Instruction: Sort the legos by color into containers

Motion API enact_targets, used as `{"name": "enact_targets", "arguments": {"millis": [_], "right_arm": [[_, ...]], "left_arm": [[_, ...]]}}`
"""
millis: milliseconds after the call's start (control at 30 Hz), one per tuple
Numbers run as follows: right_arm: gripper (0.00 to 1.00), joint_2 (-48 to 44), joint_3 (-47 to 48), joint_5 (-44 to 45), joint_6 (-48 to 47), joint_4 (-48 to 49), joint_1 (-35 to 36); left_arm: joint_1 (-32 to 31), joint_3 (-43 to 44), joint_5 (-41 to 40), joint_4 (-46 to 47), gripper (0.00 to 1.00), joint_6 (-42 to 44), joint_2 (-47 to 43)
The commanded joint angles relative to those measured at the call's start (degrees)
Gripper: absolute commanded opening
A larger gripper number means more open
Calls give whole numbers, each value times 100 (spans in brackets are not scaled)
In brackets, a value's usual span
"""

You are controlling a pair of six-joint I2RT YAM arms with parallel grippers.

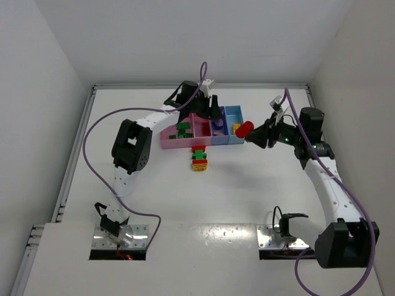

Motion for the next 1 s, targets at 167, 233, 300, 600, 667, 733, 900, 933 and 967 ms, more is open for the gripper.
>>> {"name": "enact_targets", "arguments": {"millis": [167, 233, 300, 600, 667, 733, 900, 933, 967], "right_arm": [[0, 52, 18, -399, 114, 320, -43], [0, 52, 18, -495, 114, 320, -43], [0, 113, 88, -777, 61, 320, 9], [0, 1773, 1063, -3035, -834, -611, 491], [0, 2099, 1308, -3185, -1080, -1058, 624], [0, 2248, 1476, -3343, -1413, -1531, 835], [0, 2539, 1969, -3239, -1529, -1868, 1335], [0, 2539, 2082, -3177, -1529, -1921, 1406], [0, 2539, 2136, -3107, -1529, -1921, 1468]], "left_arm": [[39, 381, -246, -36, 84, -36, -181], [231, 67, 216, 200, 84, -263, -610], [434, -363, 946, 769, 83, -448, -1084], [936, -3264, 4395, 616, 82, 235, -3984], [831, -3799, 4238, 298, 82, 482, -4371], [830, -4100, 3834, 298, 82, 544, -4888], [778, -4426, 3499, 298, 83, 544, -5217], [717, -4426, 3447, 298, 83, 544, -5217], [716, -4426, 3446, 298, 83, 544, -5139]]}}
